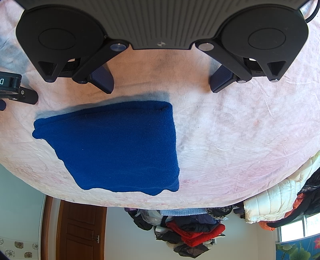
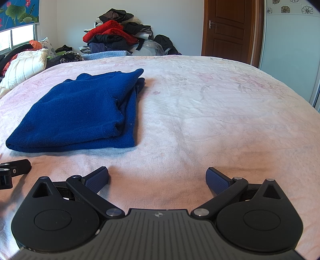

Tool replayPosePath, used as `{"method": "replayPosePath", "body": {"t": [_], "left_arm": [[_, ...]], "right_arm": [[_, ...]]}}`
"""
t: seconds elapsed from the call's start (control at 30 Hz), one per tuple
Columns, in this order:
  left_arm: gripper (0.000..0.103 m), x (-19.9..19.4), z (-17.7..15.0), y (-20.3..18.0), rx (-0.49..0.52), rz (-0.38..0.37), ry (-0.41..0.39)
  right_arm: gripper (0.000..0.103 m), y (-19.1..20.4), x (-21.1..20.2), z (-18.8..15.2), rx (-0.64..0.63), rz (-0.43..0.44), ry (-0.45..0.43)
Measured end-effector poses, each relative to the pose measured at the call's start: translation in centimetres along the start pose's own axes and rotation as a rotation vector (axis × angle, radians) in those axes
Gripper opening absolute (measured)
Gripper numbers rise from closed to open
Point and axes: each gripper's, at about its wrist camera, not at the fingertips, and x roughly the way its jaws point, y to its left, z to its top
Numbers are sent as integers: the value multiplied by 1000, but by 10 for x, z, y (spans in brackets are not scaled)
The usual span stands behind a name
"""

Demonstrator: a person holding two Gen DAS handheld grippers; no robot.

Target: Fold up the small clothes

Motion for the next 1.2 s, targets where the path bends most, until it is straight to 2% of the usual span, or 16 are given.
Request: {"method": "replayPosePath", "body": {"t": [1.2], "left_arm": [[103,0,2,1,-14,6,10]], "right_arm": [[102,0,0,0,0,0,0]]}}
